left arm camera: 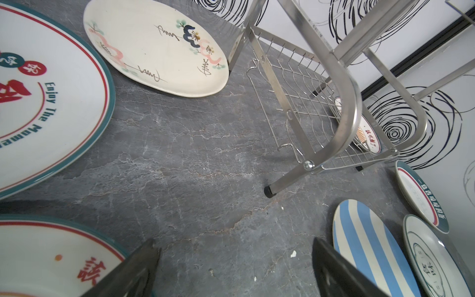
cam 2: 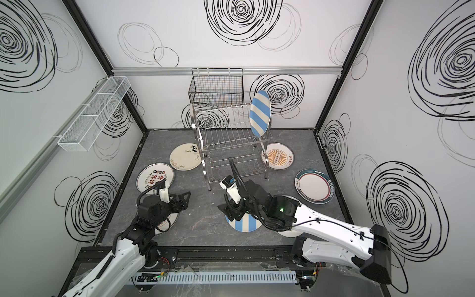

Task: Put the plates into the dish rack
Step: 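Move the right gripper back down onto the narrow-striped plate on the table, then push the narrow-striped plate toward the left gripper with the right gripper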

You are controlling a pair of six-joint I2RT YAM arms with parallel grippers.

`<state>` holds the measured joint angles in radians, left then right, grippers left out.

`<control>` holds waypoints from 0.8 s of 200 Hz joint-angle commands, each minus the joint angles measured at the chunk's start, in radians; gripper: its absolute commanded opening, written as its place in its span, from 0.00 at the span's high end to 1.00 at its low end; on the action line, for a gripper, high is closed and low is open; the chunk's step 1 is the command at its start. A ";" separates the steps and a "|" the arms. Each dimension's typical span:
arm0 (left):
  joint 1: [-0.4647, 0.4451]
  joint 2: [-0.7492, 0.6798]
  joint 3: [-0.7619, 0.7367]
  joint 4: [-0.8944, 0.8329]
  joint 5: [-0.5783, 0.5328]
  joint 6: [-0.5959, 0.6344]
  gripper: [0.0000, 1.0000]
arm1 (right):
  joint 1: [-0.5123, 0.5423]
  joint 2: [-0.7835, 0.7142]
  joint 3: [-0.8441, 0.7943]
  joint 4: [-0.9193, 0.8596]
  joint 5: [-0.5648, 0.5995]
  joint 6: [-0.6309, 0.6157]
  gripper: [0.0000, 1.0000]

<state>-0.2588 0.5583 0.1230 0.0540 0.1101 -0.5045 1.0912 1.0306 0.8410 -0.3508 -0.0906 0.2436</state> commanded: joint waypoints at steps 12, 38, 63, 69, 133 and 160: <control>0.009 0.008 -0.003 0.034 -0.004 0.004 0.04 | 0.007 0.035 -0.094 0.027 0.070 0.142 0.21; 0.009 0.019 0.000 0.038 0.010 0.009 0.04 | 0.007 0.092 -0.174 0.097 0.081 0.218 0.21; 0.009 0.020 0.000 0.037 0.011 0.009 0.04 | 0.009 0.172 -0.204 0.164 0.046 0.236 0.20; 0.009 0.019 0.000 0.038 0.011 0.009 0.04 | 0.009 0.196 -0.197 0.164 0.036 0.242 0.20; 0.009 0.017 -0.002 0.040 0.013 0.009 0.04 | 0.012 0.404 -0.145 0.162 -0.038 0.235 0.19; 0.009 0.017 -0.002 0.040 0.013 0.010 0.04 | 0.010 0.418 -0.148 0.196 -0.040 0.241 0.18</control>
<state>-0.2588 0.5770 0.1230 0.0544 0.1150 -0.5045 1.0950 1.4433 0.6857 -0.2058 -0.1287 0.4686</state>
